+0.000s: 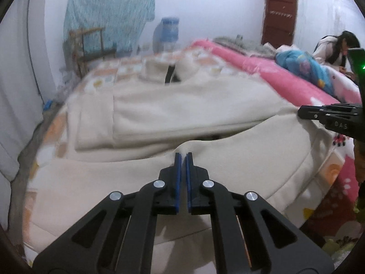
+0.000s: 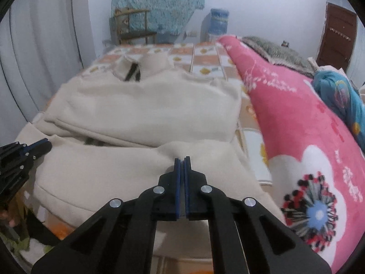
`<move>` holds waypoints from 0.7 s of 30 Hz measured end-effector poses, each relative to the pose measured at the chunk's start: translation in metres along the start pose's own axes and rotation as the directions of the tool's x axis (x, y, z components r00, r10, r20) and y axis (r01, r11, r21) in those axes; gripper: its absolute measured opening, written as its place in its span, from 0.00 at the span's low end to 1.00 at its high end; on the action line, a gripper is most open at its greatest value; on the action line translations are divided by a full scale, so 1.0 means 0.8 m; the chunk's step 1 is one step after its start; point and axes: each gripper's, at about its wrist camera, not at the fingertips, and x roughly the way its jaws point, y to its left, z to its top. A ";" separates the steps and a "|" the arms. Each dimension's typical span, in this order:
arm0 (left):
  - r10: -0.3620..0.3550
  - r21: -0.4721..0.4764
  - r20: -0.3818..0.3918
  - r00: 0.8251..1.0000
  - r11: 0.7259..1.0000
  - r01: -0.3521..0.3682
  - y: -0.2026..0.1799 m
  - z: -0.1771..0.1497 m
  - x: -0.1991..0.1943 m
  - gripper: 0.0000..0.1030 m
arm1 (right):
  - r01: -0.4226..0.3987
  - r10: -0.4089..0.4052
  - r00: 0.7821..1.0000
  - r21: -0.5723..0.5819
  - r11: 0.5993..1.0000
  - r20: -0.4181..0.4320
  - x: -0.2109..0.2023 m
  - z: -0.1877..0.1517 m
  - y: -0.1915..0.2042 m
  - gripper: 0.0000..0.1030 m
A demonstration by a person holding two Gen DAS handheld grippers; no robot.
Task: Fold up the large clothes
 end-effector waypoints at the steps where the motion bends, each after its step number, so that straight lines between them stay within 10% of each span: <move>1: -0.004 -0.005 0.016 1.000 1.000 0.004 0.001 0.003 -0.005 0.04 | 0.004 -0.004 1.000 -0.002 1.000 0.004 0.000 0.002 0.002 0.03; 21: 0.068 0.079 -0.023 0.997 0.995 -0.066 -0.004 -0.013 0.034 0.05 | 0.140 -0.140 0.982 -0.006 0.990 -0.126 0.041 -0.017 -0.053 0.03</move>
